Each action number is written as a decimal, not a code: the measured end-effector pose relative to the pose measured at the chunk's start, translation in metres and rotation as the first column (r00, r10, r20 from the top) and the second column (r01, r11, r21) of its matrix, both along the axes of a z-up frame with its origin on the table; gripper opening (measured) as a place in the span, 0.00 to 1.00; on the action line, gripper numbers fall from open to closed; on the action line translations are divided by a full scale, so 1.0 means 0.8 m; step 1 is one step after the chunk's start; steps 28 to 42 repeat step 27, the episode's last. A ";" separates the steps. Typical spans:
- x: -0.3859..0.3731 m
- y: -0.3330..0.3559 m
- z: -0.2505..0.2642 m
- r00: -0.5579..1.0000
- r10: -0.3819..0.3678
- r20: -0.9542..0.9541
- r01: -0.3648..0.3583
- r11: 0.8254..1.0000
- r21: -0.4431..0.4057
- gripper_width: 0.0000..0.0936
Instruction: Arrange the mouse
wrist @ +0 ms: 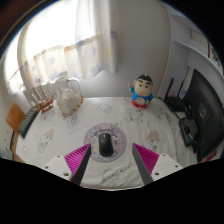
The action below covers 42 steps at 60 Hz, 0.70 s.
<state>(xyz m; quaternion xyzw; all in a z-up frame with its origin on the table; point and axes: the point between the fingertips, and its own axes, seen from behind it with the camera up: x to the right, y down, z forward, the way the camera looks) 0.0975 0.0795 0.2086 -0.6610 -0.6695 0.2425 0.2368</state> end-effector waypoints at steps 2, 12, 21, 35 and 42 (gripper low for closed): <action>0.006 0.004 0.015 1.000 -0.006 -0.014 0.006 1.000 0.002 0.91; 0.029 0.029 0.037 0.999 -0.022 -0.048 0.024 0.999 0.047 0.91; 0.040 0.037 0.028 0.998 -0.046 -0.032 0.047 0.998 0.049 0.91; 0.047 0.035 0.021 0.999 -0.041 -0.024 0.042 0.998 0.046 0.91; 0.047 0.035 0.021 0.999 -0.041 -0.024 0.042 0.998 0.046 0.91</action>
